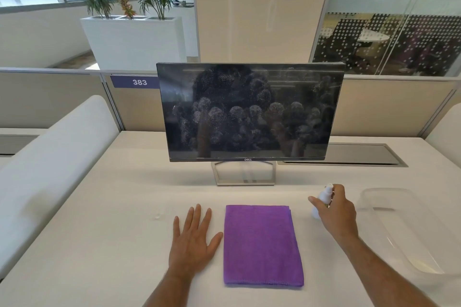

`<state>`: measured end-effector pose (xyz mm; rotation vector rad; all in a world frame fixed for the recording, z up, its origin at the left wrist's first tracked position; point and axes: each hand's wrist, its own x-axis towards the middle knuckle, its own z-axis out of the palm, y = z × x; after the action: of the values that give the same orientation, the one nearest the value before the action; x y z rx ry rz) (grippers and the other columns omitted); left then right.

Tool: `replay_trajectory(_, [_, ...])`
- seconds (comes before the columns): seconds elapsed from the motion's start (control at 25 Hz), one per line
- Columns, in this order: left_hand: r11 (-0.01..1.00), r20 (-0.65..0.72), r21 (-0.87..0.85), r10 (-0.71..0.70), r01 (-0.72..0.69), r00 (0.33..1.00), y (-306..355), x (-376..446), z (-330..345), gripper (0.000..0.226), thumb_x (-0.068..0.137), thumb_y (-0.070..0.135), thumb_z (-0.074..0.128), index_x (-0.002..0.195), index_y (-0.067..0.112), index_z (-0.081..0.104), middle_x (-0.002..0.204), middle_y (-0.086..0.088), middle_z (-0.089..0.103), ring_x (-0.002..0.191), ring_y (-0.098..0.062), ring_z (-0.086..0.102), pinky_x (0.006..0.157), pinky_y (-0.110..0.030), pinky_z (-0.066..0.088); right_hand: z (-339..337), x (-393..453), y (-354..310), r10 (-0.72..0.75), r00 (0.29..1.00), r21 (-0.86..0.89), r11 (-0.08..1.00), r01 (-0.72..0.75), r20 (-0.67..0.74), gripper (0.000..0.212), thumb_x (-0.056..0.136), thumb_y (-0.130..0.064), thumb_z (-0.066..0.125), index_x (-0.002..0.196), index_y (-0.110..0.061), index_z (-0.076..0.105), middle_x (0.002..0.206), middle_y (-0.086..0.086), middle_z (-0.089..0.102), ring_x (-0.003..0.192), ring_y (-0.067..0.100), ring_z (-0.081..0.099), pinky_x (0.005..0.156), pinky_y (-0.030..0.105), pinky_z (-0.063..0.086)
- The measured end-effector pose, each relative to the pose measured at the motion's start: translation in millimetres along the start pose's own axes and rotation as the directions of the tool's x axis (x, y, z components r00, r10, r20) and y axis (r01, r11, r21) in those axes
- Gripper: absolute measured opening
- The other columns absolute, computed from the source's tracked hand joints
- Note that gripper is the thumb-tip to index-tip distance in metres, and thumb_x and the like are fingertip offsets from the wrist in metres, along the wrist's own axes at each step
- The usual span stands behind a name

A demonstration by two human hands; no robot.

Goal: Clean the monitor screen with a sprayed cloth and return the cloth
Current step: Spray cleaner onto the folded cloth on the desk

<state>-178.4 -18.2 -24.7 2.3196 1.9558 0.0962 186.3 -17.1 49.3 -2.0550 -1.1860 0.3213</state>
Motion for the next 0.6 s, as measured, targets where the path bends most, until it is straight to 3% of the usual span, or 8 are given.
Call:
replay_trajectory(0.2, [1.000,-0.001,-0.009,0.004,-0.004,1.000,-0.3,0.0,-0.5,0.085,0.085,0.077,-0.003,0.159,0.035,-0.003,0.168,0.002,-0.011,0.155,-0.019,-0.012,0.119,-0.050,-0.016,5.1,1.6,4.8,0.016,1.000,-0.009,1.000,-0.016,0.002,0.062,0.081,-0.034,0.081,0.123,-0.005,0.047,0.116,0.022,0.065,0.093,0.040,0.065,0.076,0.032,0.046])
replay_trajectory(0.36, [1.000,-0.009,-0.023,0.008,-0.008,1.000,-0.1,0.1,0.3,0.087,0.084,0.078,-0.004,0.159,0.035,0.001,0.168,0.002,-0.007,0.155,-0.019,-0.010,0.119,-0.050,-0.015,3.9,2.7,7.3,0.047,0.999,-0.003,0.999,-0.047,0.013,0.065,0.080,-0.034,0.082,0.126,-0.005,0.046,0.119,0.022,0.064,0.088,0.033,0.059,0.078,0.034,0.048])
replay_trajectory(0.6, [1.000,0.000,-0.010,0.002,-0.002,1.000,0.1,0.1,0.2,0.088,0.082,0.078,-0.007,0.159,0.036,-0.003,0.168,0.003,-0.010,0.154,-0.018,-0.013,0.119,-0.049,-0.017,3.0,1.1,4.6,0.071,0.997,-0.015,0.997,-0.070,0.019,0.070,0.081,-0.034,0.082,0.132,-0.003,0.046,0.126,0.023,0.062,0.105,0.042,0.063,0.089,0.045,0.054])
